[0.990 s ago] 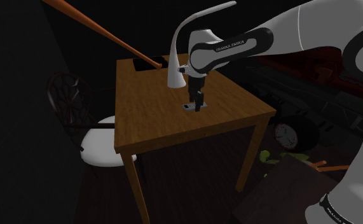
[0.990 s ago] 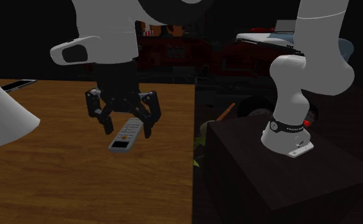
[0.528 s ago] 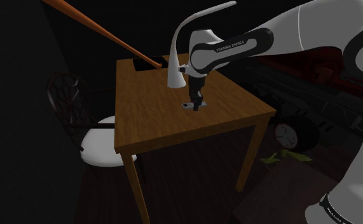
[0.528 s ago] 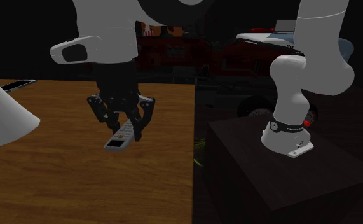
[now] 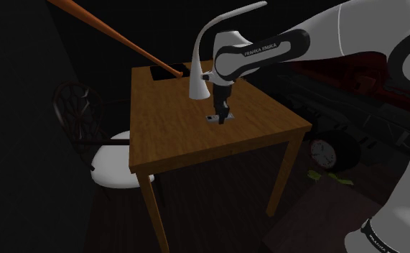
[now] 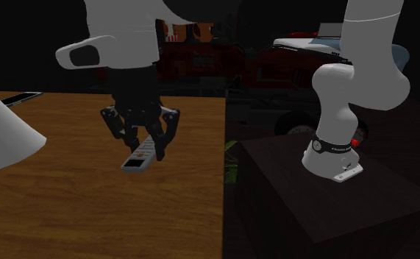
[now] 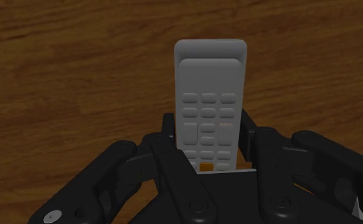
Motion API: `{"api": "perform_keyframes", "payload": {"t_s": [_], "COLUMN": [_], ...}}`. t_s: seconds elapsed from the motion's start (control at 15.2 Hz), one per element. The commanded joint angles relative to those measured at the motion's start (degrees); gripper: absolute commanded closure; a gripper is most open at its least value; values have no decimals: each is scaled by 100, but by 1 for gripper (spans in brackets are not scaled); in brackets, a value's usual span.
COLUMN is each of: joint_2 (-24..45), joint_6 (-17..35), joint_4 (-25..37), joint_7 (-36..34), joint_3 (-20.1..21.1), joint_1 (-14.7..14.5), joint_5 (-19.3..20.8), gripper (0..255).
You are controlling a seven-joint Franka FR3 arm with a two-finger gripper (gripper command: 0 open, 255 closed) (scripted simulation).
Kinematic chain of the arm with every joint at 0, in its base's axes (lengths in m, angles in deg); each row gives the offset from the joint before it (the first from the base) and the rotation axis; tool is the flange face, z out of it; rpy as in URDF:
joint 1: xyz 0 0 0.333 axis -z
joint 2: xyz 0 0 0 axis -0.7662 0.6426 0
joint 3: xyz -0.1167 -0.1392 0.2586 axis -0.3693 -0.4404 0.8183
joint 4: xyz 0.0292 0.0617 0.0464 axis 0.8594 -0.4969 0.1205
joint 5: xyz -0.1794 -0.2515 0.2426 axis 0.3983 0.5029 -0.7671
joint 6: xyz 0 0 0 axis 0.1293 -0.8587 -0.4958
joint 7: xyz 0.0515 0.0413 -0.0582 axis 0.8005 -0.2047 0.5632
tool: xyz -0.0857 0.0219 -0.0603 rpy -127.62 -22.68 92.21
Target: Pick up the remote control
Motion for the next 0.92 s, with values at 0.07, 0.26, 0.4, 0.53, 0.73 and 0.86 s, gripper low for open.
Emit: {"api": "perform_keyframes", "payload": {"t_s": [0.07,0.26,0.4,0.53,0.73,0.86], "joint_2": [-55,-93,-113,-128,-139,-140], "joint_6": [-202,-419,-566,-714,-941,-952], "joint_4": [138,317,444,578,793,803], "joint_7": [-12,-23,-30,-37,-47,-48], "joint_3": [0,-1,-2,-3,-4,-5], "joint_1": [-2,-1,0,1,3,3], "joint_5": [6,12,15,18,21,22], "gripper": [255,255,255,255,255,255]}}
